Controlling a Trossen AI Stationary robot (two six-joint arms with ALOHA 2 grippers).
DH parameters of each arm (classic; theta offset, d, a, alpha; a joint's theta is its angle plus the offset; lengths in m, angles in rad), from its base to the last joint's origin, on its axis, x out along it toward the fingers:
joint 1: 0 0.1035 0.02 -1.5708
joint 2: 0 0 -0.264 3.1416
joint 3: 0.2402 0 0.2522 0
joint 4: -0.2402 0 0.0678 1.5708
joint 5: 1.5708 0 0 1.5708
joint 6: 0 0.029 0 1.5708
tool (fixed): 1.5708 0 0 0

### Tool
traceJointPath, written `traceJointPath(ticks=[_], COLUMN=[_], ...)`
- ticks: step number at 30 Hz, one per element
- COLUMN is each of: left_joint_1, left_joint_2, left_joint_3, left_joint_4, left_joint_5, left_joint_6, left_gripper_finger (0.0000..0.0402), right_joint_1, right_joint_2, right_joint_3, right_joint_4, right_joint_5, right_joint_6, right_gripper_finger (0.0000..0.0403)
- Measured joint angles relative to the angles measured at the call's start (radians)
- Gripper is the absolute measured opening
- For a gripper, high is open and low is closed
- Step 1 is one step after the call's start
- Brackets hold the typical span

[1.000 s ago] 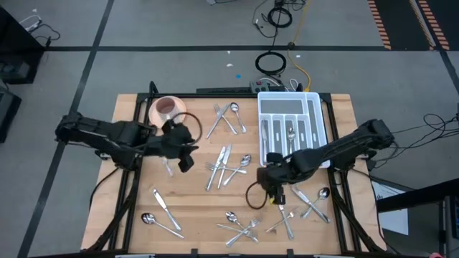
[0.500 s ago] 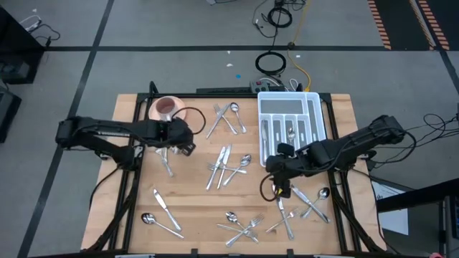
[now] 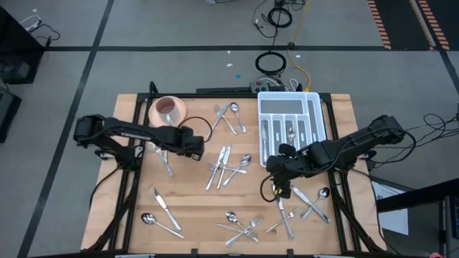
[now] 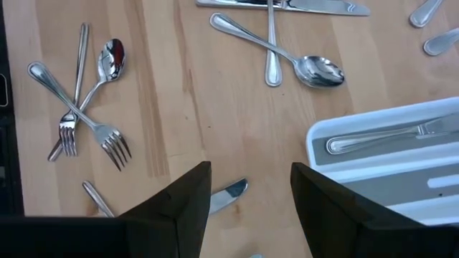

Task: Sort silverware
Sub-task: Put the silver fork into the white cutlery tray

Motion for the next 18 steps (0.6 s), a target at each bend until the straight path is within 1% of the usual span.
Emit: traceJointPath(ticks=[6, 12, 18], left_joint_1=[-0.017, -0.019, -0.031], left_joint_2=[0.022, 0.042, 0.098], left_joint_3=[0.002, 0.002, 0.002], left_joint_4=[-0.049, -0.042, -0.048], left_joint_5=[0.001, 0.000, 0.002], left_joint_6=[-0.047, -0.070, -0.070], left_gripper_finger=[0.0132, 0.0132, 0.0132], right_joint_1=[0.000, 0.000, 0.000], right_joint_2=[0.000, 0.000, 0.000], right_joint_3=[0.000, 0.000, 0.000], right_joint_4=[0.000, 0.000, -0.001], right_joint_5=[0.000, 0.001, 0.000], right_joint_6=[-0.001, -0.021, -0.027], right_gripper_finger=[0.0185, 0.0185, 0.0185])
